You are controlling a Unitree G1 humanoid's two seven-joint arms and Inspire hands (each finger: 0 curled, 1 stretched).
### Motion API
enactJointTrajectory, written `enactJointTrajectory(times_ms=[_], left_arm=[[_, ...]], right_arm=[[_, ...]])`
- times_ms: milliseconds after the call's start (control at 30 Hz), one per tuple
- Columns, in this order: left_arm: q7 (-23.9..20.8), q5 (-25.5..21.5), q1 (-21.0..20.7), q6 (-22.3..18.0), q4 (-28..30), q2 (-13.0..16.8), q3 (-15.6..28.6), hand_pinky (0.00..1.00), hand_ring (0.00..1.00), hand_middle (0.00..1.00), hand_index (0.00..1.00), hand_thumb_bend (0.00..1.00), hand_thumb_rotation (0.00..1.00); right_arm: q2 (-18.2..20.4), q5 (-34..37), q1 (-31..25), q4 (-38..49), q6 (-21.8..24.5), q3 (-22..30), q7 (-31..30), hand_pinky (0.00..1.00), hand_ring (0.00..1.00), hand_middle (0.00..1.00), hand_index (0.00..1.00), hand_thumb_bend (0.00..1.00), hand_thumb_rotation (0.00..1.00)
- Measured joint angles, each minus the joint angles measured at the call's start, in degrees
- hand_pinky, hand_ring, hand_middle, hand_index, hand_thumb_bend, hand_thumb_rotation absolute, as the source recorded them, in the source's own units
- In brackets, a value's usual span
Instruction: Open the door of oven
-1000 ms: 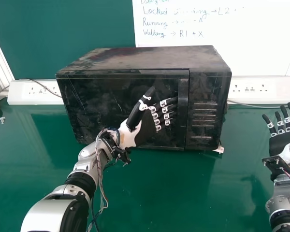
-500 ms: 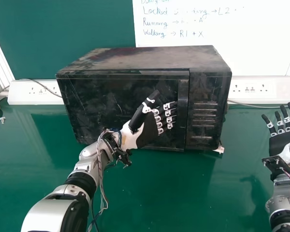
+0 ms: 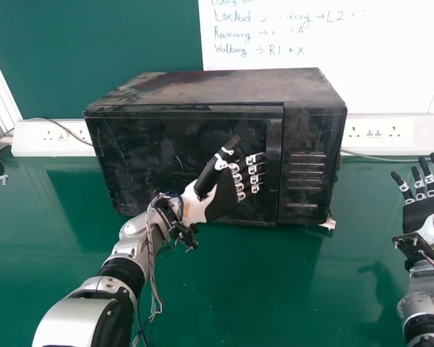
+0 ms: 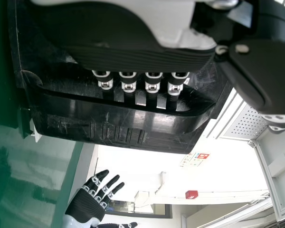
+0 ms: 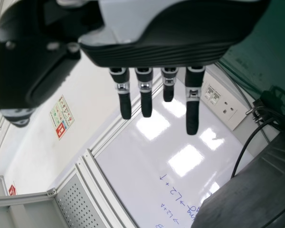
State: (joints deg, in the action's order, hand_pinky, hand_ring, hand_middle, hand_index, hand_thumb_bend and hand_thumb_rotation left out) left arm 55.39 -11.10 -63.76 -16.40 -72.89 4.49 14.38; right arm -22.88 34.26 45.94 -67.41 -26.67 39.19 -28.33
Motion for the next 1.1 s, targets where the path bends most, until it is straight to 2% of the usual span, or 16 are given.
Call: enactJointTrajectory(times_ms=[167, 500, 1100], left_arm=[[1.6, 0.3, 0.0, -0.3, 0.0, 0.0, -0.3, 0.53, 0.73, 0.87, 0.89, 0.97, 0.90], [5.1, 1.0, 0.0, -0.8, 0.0, 0.1, -0.4, 0.51, 0.73, 0.86, 0.88, 0.95, 0.89], [7.0, 1.0, 0.0, -0.7, 0.0, 0.3, -0.4, 0.51, 0.73, 0.86, 0.88, 0.96, 0.88]], right_arm=[[0.0, 0.0, 0.0, 0.0, 0.0, 0.0, 0.1, 0.93, 1.00, 1.00, 0.96, 1.00, 0.96], [0.0, 0.0, 0.0, 0.0, 0.0, 0.0, 0.3, 0.94, 1.00, 1.00, 0.95, 1.00, 0.96], [0.0, 0.0, 0.0, 0.1, 0.0, 0.1, 0.3, 0.93, 1.00, 1.00, 0.96, 1.00, 0.95]])
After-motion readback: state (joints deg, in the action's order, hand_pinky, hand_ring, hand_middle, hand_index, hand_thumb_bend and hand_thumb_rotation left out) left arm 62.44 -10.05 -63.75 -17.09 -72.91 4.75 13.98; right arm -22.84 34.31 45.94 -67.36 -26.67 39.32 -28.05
